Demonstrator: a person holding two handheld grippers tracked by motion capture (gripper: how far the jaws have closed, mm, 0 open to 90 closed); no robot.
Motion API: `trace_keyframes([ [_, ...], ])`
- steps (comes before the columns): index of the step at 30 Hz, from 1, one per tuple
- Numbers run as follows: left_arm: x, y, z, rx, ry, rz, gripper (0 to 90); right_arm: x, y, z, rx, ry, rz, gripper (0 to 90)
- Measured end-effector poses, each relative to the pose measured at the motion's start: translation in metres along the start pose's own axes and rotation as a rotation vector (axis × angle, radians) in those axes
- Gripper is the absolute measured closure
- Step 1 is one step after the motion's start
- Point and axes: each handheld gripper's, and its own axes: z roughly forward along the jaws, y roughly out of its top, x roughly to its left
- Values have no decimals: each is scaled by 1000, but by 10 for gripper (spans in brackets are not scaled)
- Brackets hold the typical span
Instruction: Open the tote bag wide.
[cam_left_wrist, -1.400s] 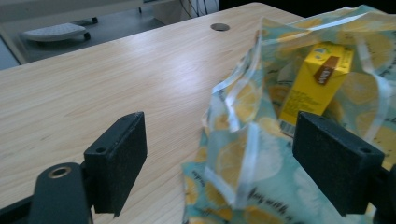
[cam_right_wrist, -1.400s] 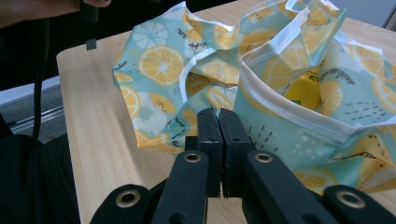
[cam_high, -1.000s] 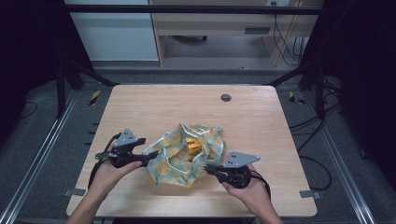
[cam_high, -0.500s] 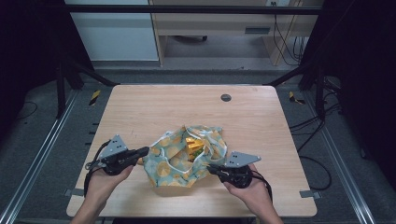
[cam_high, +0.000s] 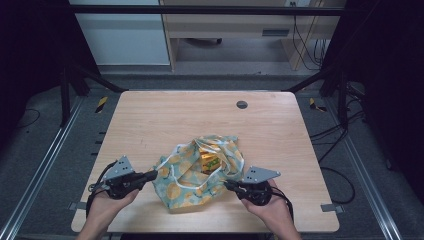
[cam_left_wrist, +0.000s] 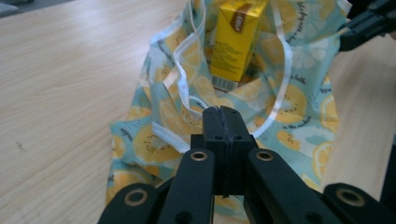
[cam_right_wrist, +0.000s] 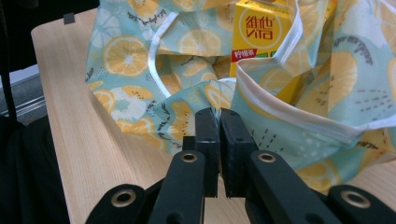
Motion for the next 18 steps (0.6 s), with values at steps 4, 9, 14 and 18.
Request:
trace_keyframes([
  [4,-9,-5,6,68,-20,52,900,-1,-4,0,19,-6,9,864],
  [9,-13,-17,22,189,-21,108,900,-3,-8,2,53,-20,13,860],
  [14,-12,-22,29,260,11,134,900,-7,-14,5,100,-42,24,857],
  [18,-9,-26,33,295,24,137,900,-9,-18,8,141,-54,37,859],
])
